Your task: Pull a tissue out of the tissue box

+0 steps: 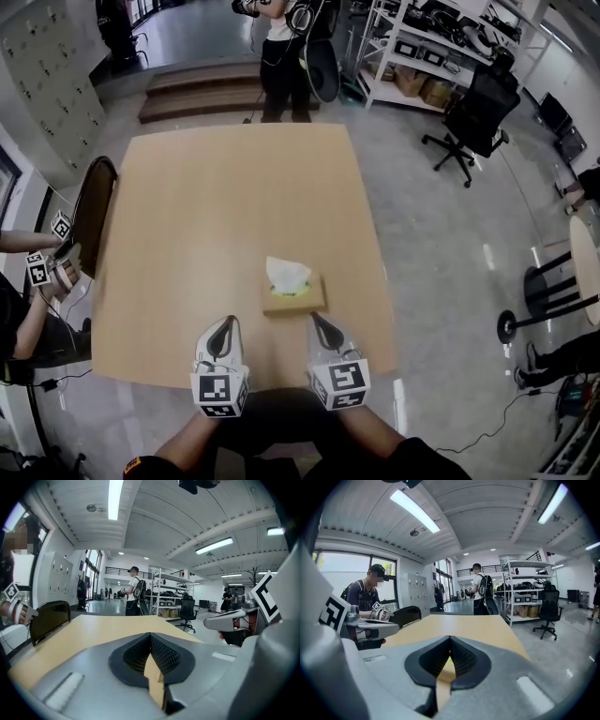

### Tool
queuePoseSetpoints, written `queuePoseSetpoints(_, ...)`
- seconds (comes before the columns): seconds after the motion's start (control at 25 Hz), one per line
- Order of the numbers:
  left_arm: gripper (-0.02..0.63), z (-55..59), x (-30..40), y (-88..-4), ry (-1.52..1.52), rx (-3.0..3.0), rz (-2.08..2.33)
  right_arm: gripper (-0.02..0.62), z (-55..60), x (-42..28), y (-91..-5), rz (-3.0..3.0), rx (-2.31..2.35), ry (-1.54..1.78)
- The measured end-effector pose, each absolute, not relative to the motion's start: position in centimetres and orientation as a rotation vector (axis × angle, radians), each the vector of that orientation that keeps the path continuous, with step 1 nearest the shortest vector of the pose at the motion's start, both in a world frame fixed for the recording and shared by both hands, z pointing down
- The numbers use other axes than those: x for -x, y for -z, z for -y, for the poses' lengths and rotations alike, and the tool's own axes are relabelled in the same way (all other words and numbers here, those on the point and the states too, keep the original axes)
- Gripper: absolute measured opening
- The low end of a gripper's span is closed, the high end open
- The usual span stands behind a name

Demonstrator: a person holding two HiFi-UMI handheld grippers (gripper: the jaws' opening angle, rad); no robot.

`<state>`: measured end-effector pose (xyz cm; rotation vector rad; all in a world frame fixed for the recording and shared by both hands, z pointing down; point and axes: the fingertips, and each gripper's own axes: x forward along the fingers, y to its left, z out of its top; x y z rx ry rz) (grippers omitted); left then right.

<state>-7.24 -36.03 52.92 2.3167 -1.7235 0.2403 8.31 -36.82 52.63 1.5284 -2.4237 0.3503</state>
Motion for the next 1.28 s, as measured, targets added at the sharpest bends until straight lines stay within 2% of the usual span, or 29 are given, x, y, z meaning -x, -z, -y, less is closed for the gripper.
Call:
queuePoseSetpoints(0.56, 0.018, 39.6, 7.6, -54.6, -0.293, -2.249, 1.705, -0.007, 41.2, -8.1, -57.3, 2.279, -1.359, -0.405)
queuePoseSetpoints(0.64, 0.018, 40.1, 7.6, -54.8, -0.293, -2.244, 1.691, 0.028, 41.6, -7.7, -58.5, 2.254, -1.334, -0.427)
queuePoseSetpoints(0.92, 0.018, 42.1, 6.6, -56.9, -0.305, -2.231, 1.637, 0.085, 44.0, -6.9, -61.3, 2.169, -1.245, -0.455)
queuePoseSetpoints(1.28, 0.018, 44.3, 5.6, -59.2, -0.354, -2.202, 1.599, 0.129, 46.5, -6.3, -64.5, 2.066, -1.146, -0.481)
